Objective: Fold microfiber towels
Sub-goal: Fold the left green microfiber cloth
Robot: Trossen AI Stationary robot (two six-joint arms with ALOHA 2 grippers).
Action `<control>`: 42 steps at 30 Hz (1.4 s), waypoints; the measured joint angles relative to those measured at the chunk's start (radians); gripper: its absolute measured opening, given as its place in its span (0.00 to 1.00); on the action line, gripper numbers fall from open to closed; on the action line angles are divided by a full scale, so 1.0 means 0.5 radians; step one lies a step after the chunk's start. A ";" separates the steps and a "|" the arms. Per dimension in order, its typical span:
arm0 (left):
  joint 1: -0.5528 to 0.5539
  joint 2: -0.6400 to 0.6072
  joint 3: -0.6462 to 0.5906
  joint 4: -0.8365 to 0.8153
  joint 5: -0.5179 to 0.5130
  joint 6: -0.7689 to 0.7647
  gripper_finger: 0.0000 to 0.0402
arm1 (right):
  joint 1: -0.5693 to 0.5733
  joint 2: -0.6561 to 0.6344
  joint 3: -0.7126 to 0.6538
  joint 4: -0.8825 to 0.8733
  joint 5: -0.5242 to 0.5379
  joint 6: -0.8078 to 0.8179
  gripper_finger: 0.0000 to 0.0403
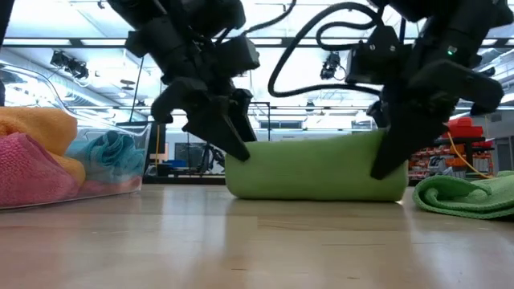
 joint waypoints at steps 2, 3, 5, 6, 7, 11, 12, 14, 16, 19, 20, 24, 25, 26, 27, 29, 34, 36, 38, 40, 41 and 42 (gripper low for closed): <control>-0.001 -0.036 -0.019 0.020 0.005 0.013 0.52 | -0.014 0.001 -0.021 0.020 -0.026 0.026 0.10; 0.000 -0.053 -0.018 0.042 0.004 0.015 0.51 | -0.027 0.001 -0.027 0.024 -0.039 0.049 0.10; 0.011 -0.078 -0.018 0.038 0.000 0.019 0.50 | -0.060 0.001 -0.035 0.016 -0.072 0.094 0.10; 0.016 -0.085 -0.017 0.054 -0.004 0.026 0.49 | -0.079 0.001 -0.035 0.014 -0.089 0.115 0.10; 0.021 -0.095 -0.017 0.039 -0.002 0.044 0.49 | -0.098 0.001 -0.035 0.018 -0.120 0.135 0.10; 0.021 -0.113 -0.016 0.052 -0.017 0.109 0.47 | -0.176 -0.016 -0.035 0.011 -0.251 0.220 0.10; 0.021 -0.113 -0.016 0.052 -0.017 0.128 0.46 | -0.188 -0.034 -0.035 0.019 -0.270 0.222 0.10; 0.021 -0.113 -0.016 0.048 -0.017 0.157 0.46 | -0.208 -0.073 -0.035 0.019 -0.279 0.218 0.10; 0.025 -0.113 -0.016 0.048 -0.016 0.170 0.45 | -0.218 -0.111 -0.035 -0.003 -0.283 0.190 0.10; 0.051 -0.113 -0.016 0.047 -0.017 0.170 0.44 | -0.220 -0.201 -0.034 -0.031 -0.277 0.175 0.10; 0.057 -0.113 -0.016 0.043 -0.017 0.170 0.44 | -0.226 -0.222 -0.035 -0.053 -0.275 0.169 0.10; 0.065 -0.113 -0.016 0.039 -0.018 0.207 0.43 | -0.246 -0.276 -0.094 -0.073 -0.270 0.167 0.10; 0.058 -0.113 -0.016 0.046 -0.015 0.218 0.42 | -0.259 -0.284 -0.113 -0.068 -0.270 0.172 0.10; 0.049 -0.113 -0.016 0.059 -0.004 0.224 0.42 | -0.271 -0.288 -0.137 -0.062 -0.273 0.176 0.10; 0.046 -0.113 -0.020 0.080 0.014 0.225 0.41 | -0.284 -0.288 -0.160 -0.058 -0.283 0.177 0.10; 0.044 -0.113 -0.045 0.146 0.024 0.228 0.40 | -0.304 -0.290 -0.202 -0.018 -0.326 0.159 0.10; 0.129 -0.113 -0.194 0.444 0.014 0.125 0.35 | -0.343 -0.328 -0.243 0.016 -0.409 0.058 0.10; 0.176 -0.113 -0.263 0.566 0.011 0.065 0.32 | -0.352 -0.370 -0.243 0.018 -0.414 0.016 0.10; 0.214 -0.113 -0.324 0.686 0.009 0.031 0.29 | -0.352 -0.426 -0.243 0.013 -0.419 -0.030 0.10; 0.252 -0.108 -0.359 0.793 -0.004 -0.005 0.27 | -0.358 -0.484 -0.241 0.014 -0.424 -0.071 0.10; 0.271 -0.089 -0.359 0.828 -0.015 -0.013 0.26 | -0.363 -0.509 -0.241 0.009 -0.436 -0.086 0.10; 0.289 -0.066 -0.357 0.852 -0.034 -0.028 0.25 | -0.372 -0.531 -0.241 0.007 -0.447 -0.096 0.10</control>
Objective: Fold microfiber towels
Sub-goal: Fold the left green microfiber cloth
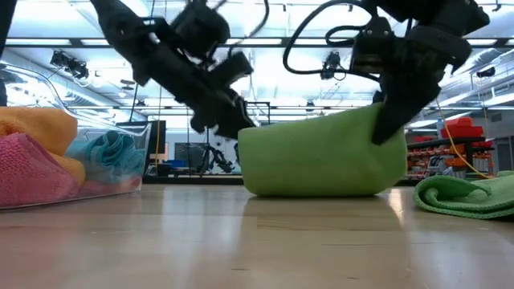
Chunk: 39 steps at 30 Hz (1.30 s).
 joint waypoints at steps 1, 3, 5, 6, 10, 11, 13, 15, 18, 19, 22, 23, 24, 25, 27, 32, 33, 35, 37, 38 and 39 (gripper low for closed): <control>0.018 0.027 0.002 0.001 -0.022 -0.023 0.23 | -0.007 -0.017 0.000 -0.001 -0.008 -0.012 0.10; 0.059 0.114 0.059 -0.009 -0.034 -0.030 0.20 | -0.019 -0.035 0.000 -0.012 -0.012 -0.035 0.10; 0.101 0.186 0.138 -0.089 -0.025 -0.028 0.17 | -0.028 -0.036 0.000 -0.020 -0.034 -0.057 0.10; 0.128 0.235 0.186 -0.105 -0.001 -0.019 0.16 | -0.031 -0.034 0.000 -0.026 -0.043 -0.063 0.10; 0.240 0.388 0.283 -0.068 0.201 0.000 0.11 | -0.031 -0.010 0.000 -0.056 -0.075 -0.084 0.10; 0.269 0.416 0.297 -0.025 0.249 0.015 0.10 | -0.028 -0.007 0.000 -0.054 -0.089 -0.087 0.10; 0.315 0.457 0.303 0.076 0.299 0.025 0.08 | -0.026 0.001 0.001 -0.051 -0.106 -0.093 0.10; 0.352 0.496 0.309 0.188 0.343 0.062 0.06 | -0.026 0.001 0.001 -0.064 -0.122 -0.106 0.10; 0.384 0.561 0.310 0.385 0.442 0.097 0.04 | -0.026 0.001 0.002 -0.065 -0.131 -0.123 0.10; 0.394 0.574 0.311 0.386 0.483 0.104 0.04 | -0.027 0.001 0.002 -0.063 -0.134 -0.128 0.10; 0.405 0.657 0.345 0.390 0.530 0.125 0.03 | -0.026 0.001 0.002 -0.071 -0.138 -0.135 0.10; 0.414 0.657 0.329 0.330 0.538 0.120 0.04 | -0.026 0.001 0.002 -0.072 -0.138 -0.136 0.10; 0.416 0.681 0.339 0.341 0.545 0.118 0.04 | -0.026 0.001 0.002 -0.072 -0.138 -0.135 0.10; 0.417 0.703 0.352 0.357 0.540 0.118 0.04 | -0.026 0.001 0.002 -0.075 -0.138 -0.137 0.10; 0.417 0.711 0.346 0.302 0.541 0.108 0.04 | -0.026 0.001 0.002 -0.083 -0.145 -0.143 0.10; 0.416 0.731 0.350 0.243 0.545 0.016 0.03 | -0.031 0.001 0.002 -0.100 -0.151 -0.146 0.10; 0.415 0.731 0.352 0.214 0.545 0.002 0.03 | -0.035 0.001 0.002 -0.099 -0.151 -0.147 0.10; 0.415 0.731 0.354 0.194 0.544 -0.010 0.03 | -0.044 0.001 0.002 -0.101 -0.151 -0.146 0.10; 0.415 0.731 0.354 0.181 0.544 -0.029 0.03 | -0.044 0.001 0.002 -0.105 -0.151 -0.159 0.10; 0.411 0.731 0.354 0.178 0.547 -0.029 0.04 | -0.043 0.001 0.002 -0.105 -0.152 -0.168 0.10; 0.406 0.731 0.354 0.172 0.556 -0.021 0.04 | -0.043 0.001 0.002 -0.104 -0.152 -0.172 0.10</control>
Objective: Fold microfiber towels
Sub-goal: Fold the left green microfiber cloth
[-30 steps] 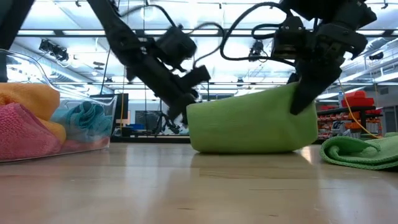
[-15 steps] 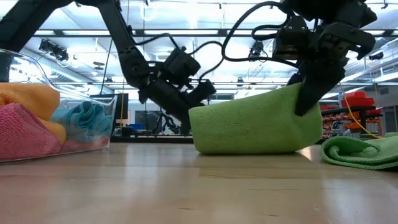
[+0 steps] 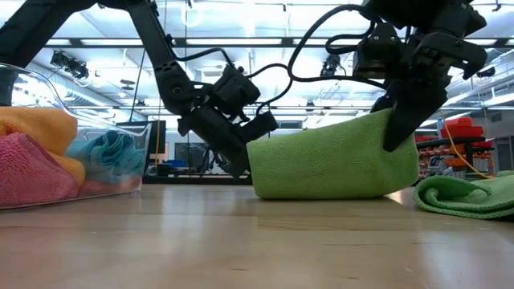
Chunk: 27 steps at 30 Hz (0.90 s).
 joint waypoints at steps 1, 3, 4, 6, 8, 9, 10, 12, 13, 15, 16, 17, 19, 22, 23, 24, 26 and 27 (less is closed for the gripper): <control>-0.004 0.000 0.001 -0.013 0.022 0.026 0.04 | -0.001 0.000 0.000 0.001 0.001 -0.001 0.10; -0.019 -0.001 0.000 -0.029 0.056 0.092 0.04 | -0.011 0.000 0.000 0.002 0.011 0.002 0.10; -0.029 -0.003 0.000 -0.041 0.056 0.117 0.04 | -0.019 0.000 0.000 0.001 0.017 0.017 0.10; -0.037 -0.005 0.000 -0.062 0.063 0.156 0.03 | -0.042 0.000 0.000 0.001 0.024 0.045 0.10; -0.038 -0.005 0.000 -0.067 0.080 0.158 0.02 | -0.067 -0.004 0.000 -0.002 0.045 0.087 0.10; -0.038 -0.005 0.000 -0.071 0.085 0.158 0.02 | -0.081 -0.008 0.000 0.000 0.060 0.109 0.10; -0.038 -0.005 0.000 -0.076 0.089 0.160 0.03 | -0.093 -0.008 0.000 0.001 0.072 0.130 0.10; -0.038 -0.004 -0.001 -0.085 0.096 0.165 0.04 | -0.124 -0.008 0.000 -0.005 0.083 0.180 0.10; -0.038 -0.003 -0.001 -0.085 0.099 0.164 0.05 | -0.138 -0.008 0.000 -0.007 0.083 0.202 0.10; -0.039 -0.002 -0.002 -0.092 0.103 0.166 0.06 | -0.162 -0.008 0.000 -0.027 0.091 0.250 0.10; -0.040 -0.001 -0.002 -0.096 0.105 0.167 0.06 | -0.173 -0.008 0.000 -0.043 0.099 0.275 0.10; -0.041 -0.001 -0.002 -0.102 0.106 0.167 0.05 | -0.185 -0.008 0.000 -0.058 0.106 0.297 0.10; -0.041 -0.001 -0.002 -0.107 0.108 0.171 0.03 | -0.209 -0.008 0.000 -0.089 0.114 0.340 0.10; -0.041 0.000 -0.004 -0.107 0.109 0.172 0.02 | -0.236 -0.008 0.000 -0.128 0.175 0.404 0.10; -0.041 0.001 -0.005 -0.107 0.109 0.177 0.02 | -0.248 -0.008 0.000 -0.129 0.186 0.424 0.10; -0.042 0.001 -0.005 -0.109 0.109 0.186 0.02 | -0.258 -0.008 0.000 -0.128 0.189 0.443 0.10; -0.042 0.001 -0.005 -0.112 0.109 0.193 0.04 | -0.276 -0.003 0.000 -0.128 0.196 0.485 0.10; -0.042 0.001 -0.005 -0.112 0.108 0.193 0.05 | -0.282 -0.001 -0.004 -0.124 0.204 0.504 0.10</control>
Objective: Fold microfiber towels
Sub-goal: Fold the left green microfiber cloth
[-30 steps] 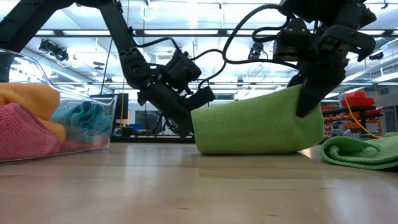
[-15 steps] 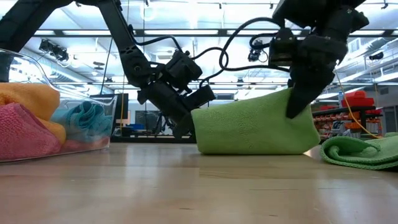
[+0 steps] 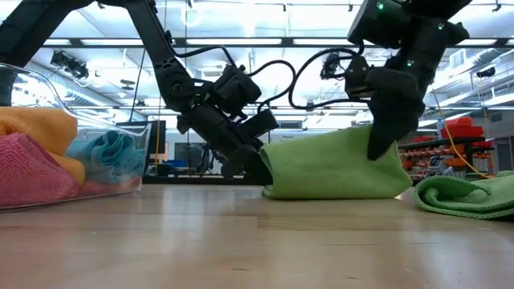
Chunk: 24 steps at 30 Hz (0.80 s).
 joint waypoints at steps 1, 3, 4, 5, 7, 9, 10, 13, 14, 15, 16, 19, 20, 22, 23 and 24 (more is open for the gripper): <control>0.000 0.000 0.000 -0.001 0.003 0.000 0.06 | -0.006 0.000 -0.012 0.013 0.008 0.020 0.10; 0.000 0.001 -0.001 -0.003 0.004 0.001 0.07 | -0.007 0.000 -0.043 0.028 0.033 0.075 0.10; 0.000 0.001 -0.001 -0.003 0.005 0.001 0.07 | -0.007 0.000 -0.058 0.024 0.053 0.105 0.10; 0.000 0.001 -0.001 -0.003 0.005 0.002 0.06 | -0.008 0.001 -0.072 0.024 0.064 0.120 0.10; 0.000 0.002 -0.002 -0.004 0.005 0.006 0.04 | -0.018 0.001 -0.096 0.053 0.068 0.135 0.10; -0.001 0.002 -0.002 -0.005 0.005 0.008 0.03 | -0.034 0.001 -0.115 0.107 0.070 0.140 0.10; -0.002 0.002 -0.002 -0.005 0.005 0.008 0.02 | -0.045 0.001 -0.120 0.129 0.071 0.130 0.10; -0.002 0.002 -0.002 -0.006 0.004 0.008 0.03 | -0.088 0.001 -0.138 0.155 0.071 0.111 0.10; -0.002 0.002 -0.002 -0.006 0.004 0.008 0.04 | -0.104 0.001 -0.147 0.164 0.072 0.110 0.10; -0.002 0.002 -0.003 -0.005 0.003 0.008 0.05 | -0.117 0.001 -0.156 0.178 0.072 0.110 0.10; -0.002 0.002 -0.003 -0.005 0.002 0.008 0.06 | -0.131 0.001 -0.166 0.191 0.073 0.110 0.10; -0.003 0.002 -0.004 -0.005 0.002 0.008 0.07 | -0.176 0.001 -0.191 0.207 0.073 0.110 0.10; -0.003 0.002 -0.004 -0.005 0.002 0.008 0.06 | -0.191 0.001 -0.192 0.208 0.073 0.110 0.10; -0.003 0.002 -0.004 -0.006 0.003 0.010 0.05 | -0.222 0.001 -0.192 0.236 0.073 0.098 0.10; -0.003 0.002 -0.004 -0.007 0.002 0.010 0.04 | -0.237 0.001 -0.192 0.240 0.073 0.087 0.10; -0.003 0.002 -0.004 -0.007 0.003 0.010 0.03 | -0.252 0.001 -0.192 0.240 0.073 0.075 0.10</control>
